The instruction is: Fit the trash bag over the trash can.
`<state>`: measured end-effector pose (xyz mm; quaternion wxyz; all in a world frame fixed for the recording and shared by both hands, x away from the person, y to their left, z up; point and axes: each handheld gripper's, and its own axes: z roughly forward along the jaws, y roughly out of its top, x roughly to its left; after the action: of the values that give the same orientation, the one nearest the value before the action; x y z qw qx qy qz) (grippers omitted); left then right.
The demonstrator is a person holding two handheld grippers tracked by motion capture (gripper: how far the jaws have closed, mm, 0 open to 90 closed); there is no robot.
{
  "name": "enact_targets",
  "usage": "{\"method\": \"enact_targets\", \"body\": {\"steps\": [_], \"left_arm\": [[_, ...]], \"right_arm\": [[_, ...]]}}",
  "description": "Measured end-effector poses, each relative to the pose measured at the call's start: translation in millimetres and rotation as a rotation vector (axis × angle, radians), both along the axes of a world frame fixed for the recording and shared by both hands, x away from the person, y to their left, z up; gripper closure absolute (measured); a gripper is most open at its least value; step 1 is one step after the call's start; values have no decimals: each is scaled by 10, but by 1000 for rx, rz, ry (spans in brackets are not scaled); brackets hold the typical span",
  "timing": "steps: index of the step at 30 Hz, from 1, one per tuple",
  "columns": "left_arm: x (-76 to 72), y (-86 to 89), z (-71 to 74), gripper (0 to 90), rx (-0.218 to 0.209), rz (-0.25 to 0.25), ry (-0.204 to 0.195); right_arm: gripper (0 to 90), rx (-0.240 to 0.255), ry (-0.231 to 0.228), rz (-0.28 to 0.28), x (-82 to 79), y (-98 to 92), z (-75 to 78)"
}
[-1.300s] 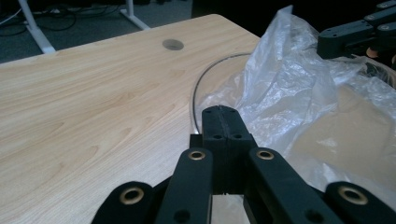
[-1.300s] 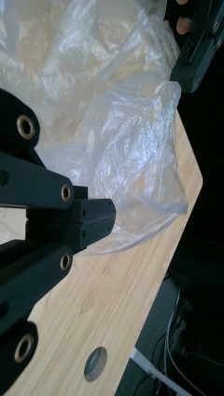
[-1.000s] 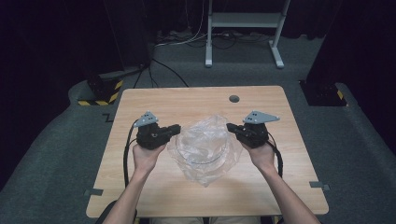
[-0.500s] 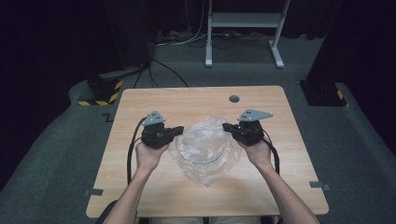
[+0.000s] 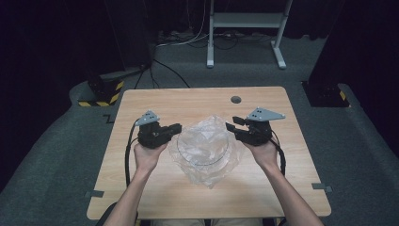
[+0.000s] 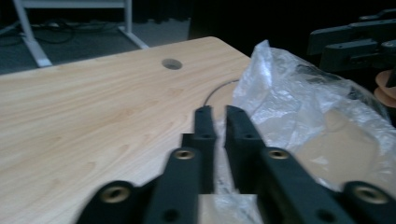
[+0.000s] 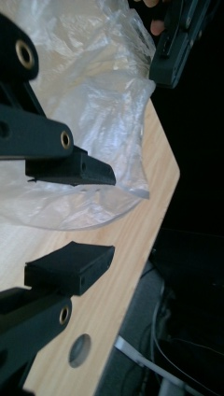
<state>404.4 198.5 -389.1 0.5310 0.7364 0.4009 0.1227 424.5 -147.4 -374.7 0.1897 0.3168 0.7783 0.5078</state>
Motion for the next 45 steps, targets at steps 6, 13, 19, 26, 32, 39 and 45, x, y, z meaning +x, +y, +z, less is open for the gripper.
{"method": "enact_targets", "body": {"steps": [6, 13, 19, 26, 32, 39, 45], "left_arm": [[5, -27, -8, 722, 21, -26, 23], [36, -43, 5, 899, 49, 2, 13], [56, 37, -33, 900, 28, 79, 2], [165, 63, -165, 900, 0, 103, 75], [232, 14, -248, 899, -3, 67, 172], [256, 7, -278, 899, 4, 78, 211], [262, -1, -267, 900, 23, 130, 185]], "right_arm": [[694, -29, 83, 41, 42, -62, -56], [900, -71, 56, 29, 99, 54, -92], [900, -51, -19, -34, 108, 100, -102], [900, -93, 10, -61, 167, 126, -255], [900, -113, 82, -38, 204, 167, -388], [900, -115, 107, -31, 193, 217, -393], [900, -93, 58, -63, 174, 194, -354]]}}
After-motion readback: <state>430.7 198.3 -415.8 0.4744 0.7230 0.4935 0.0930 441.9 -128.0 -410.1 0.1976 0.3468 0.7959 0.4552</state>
